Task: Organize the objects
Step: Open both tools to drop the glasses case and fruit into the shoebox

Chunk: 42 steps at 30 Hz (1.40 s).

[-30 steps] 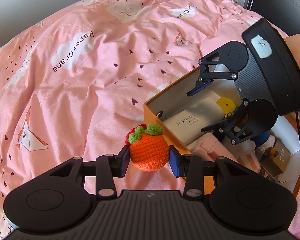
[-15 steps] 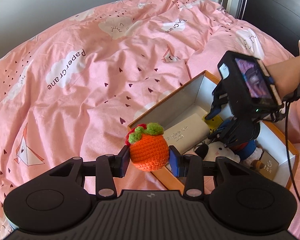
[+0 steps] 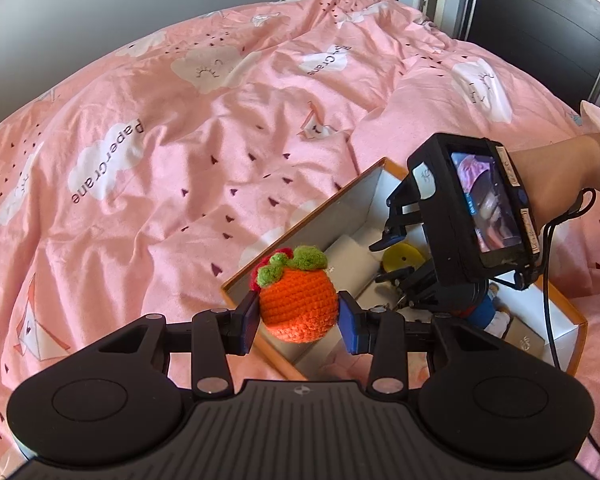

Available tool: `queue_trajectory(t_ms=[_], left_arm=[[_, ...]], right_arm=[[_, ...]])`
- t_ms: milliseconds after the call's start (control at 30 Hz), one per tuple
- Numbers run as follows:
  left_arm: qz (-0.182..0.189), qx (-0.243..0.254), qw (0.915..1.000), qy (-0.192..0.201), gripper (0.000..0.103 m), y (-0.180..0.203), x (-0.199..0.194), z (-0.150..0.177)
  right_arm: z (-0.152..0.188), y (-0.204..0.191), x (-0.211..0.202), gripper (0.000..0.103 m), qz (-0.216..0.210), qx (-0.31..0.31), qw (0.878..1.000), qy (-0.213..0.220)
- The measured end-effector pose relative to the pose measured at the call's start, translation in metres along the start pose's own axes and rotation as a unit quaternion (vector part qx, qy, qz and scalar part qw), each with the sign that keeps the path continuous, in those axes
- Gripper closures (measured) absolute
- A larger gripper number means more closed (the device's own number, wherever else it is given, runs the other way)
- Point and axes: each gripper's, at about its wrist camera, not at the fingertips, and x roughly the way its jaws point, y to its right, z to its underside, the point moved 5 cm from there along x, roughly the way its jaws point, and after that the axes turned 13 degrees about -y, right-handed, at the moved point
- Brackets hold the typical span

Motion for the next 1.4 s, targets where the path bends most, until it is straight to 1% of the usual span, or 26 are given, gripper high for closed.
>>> queue_trajectory(t_ms=[133,200,300,367,400,467,533,633,767,833,900,967,1033,1067,1167,1233,1333,1400], left_arm=[[0.017,0.016,0.9997,0.003,0.057,0.014,0.001,-0.006],[0.028,0.019,0.9994,0.001,0.057,0.022,0.006,-0.008],[0.047,0.018,0.9987,-0.009,0.057,0.037,0.019,-0.013],[0.057,0.015,0.9981,-0.019,0.057,0.047,0.030,-0.017],[0.063,0.014,0.9976,-0.025,0.057,0.052,0.036,-0.019],[0.076,0.014,0.9963,-0.038,0.057,0.062,0.049,-0.023],[0.075,0.012,0.9957,-0.052,0.057,0.068,0.062,-0.028],[0.088,-0.014,0.9928,-0.080,0.057,0.070,0.082,-0.033],[0.095,-0.035,0.9894,-0.104,0.056,0.070,0.100,-0.036],[0.087,-0.040,0.9886,-0.116,0.056,0.069,0.106,-0.036],[0.071,-0.048,0.9882,-0.127,0.056,0.066,0.112,-0.035],[0.066,-0.055,0.9877,-0.131,0.051,0.062,0.114,-0.035],[0.075,-0.068,0.9865,-0.129,0.049,0.059,0.112,-0.034],[0.078,-0.073,0.9862,-0.127,0.046,0.057,0.109,-0.033],[0.074,-0.077,0.9874,-0.117,0.045,0.056,0.096,-0.033],[0.069,-0.078,0.9888,-0.106,0.045,0.054,0.082,-0.031],[0.059,-0.074,0.9923,-0.080,0.045,0.050,0.049,-0.023],[0.039,-0.060,0.9954,-0.063,0.045,0.047,0.023,-0.013]], right_arm=[[0.018,0.012,-0.039,0.074,0.004,0.068,0.996,0.053],[0.031,0.017,-0.060,0.074,0.017,0.111,0.990,0.086],[0.045,0.010,-0.083,0.073,0.050,0.167,0.977,0.125],[0.055,0.010,-0.093,0.073,0.066,0.196,0.969,0.138],[0.061,0.012,-0.097,0.069,0.077,0.215,0.963,0.142],[0.070,0.023,-0.095,0.067,0.082,0.244,0.956,0.144],[0.076,0.026,-0.096,0.065,0.081,0.263,0.950,0.149],[0.086,0.024,-0.094,0.064,0.089,0.269,0.947,0.149],[0.092,0.023,-0.088,0.063,0.080,0.275,0.946,0.151],[0.095,0.022,-0.087,0.062,0.076,0.278,0.945,0.154],[0.097,0.021,-0.087,0.061,0.071,0.280,0.945,0.156],[0.097,0.019,-0.086,0.061,0.070,0.279,0.945,0.154],[0.098,0.016,-0.087,0.060,0.070,0.278,0.946,0.151],[0.098,0.015,-0.088,0.060,0.070,0.277,0.946,0.151],[0.099,0.011,-0.092,0.059,0.072,0.275,0.947,0.150],[0.100,0.008,-0.099,0.056,0.072,0.277,0.946,0.153],[0.103,0.000,-0.112,0.054,0.065,0.282,0.943,0.161],[0.105,-0.006,-0.122,0.045,0.051,0.289,0.941,0.169]])
